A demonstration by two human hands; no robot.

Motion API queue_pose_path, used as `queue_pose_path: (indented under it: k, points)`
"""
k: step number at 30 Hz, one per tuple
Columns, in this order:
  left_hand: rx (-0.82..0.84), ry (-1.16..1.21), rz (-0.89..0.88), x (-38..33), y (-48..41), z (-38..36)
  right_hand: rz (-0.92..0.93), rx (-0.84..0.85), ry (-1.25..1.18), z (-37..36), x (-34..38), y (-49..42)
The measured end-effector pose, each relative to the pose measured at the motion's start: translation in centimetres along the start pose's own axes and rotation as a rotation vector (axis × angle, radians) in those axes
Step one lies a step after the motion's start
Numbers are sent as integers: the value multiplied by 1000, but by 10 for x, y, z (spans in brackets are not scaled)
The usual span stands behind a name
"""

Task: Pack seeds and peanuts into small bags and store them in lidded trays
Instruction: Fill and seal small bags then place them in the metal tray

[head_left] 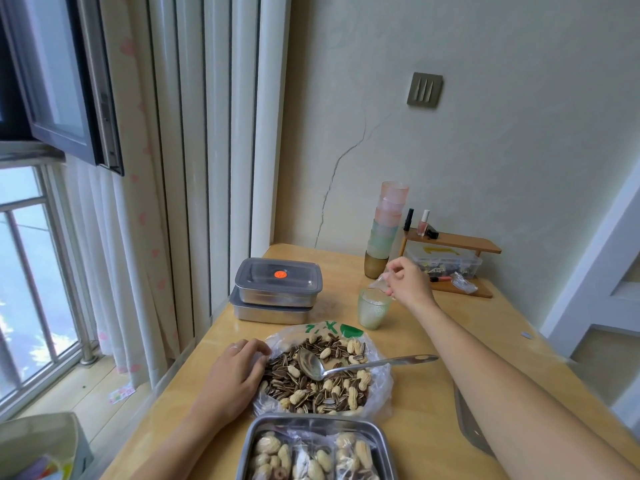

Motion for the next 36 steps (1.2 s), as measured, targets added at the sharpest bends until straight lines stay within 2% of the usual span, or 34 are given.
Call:
queue_pose_path:
  k: [10,15,18,21,23,25,28,33,36]
  points:
    - [8,14,21,-3,1,3,-24,-51,-85,24,21,12]
    - [23,106,77,-11,1,14,0,120,-147,18,32,47]
    - [14,84,131,-15,0,18,-10,239,-169,11,38,75]
    - [-131,31,106,-33,-4,29,-48,352,-264,4,47,107]
    - [-179,83,47,-57,-8,38,-88,409,-373,0,53,127]
    - [-79,208,32,-83,-11,43,-130,444,-482,-6,57,145]
    - [171,427,109,-115,-10,37,-215,427,-643,-17,59,165]
    - [152,600,295,-113,-11,23,-299,345,-674,-26,52,174]
    - [211,682,391,-109,-12,20,-342,223,-653,-22,40,169]
Point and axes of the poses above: each hand's wrist, its own y-axis away from the middle knuckle, its own z-axis out of the back of the hand, x = y × z, the point moved 4 cm from there along -y, towards the middle knuckle, and after that the axes turned 12 degrees about -x, right-handed, at the moved point
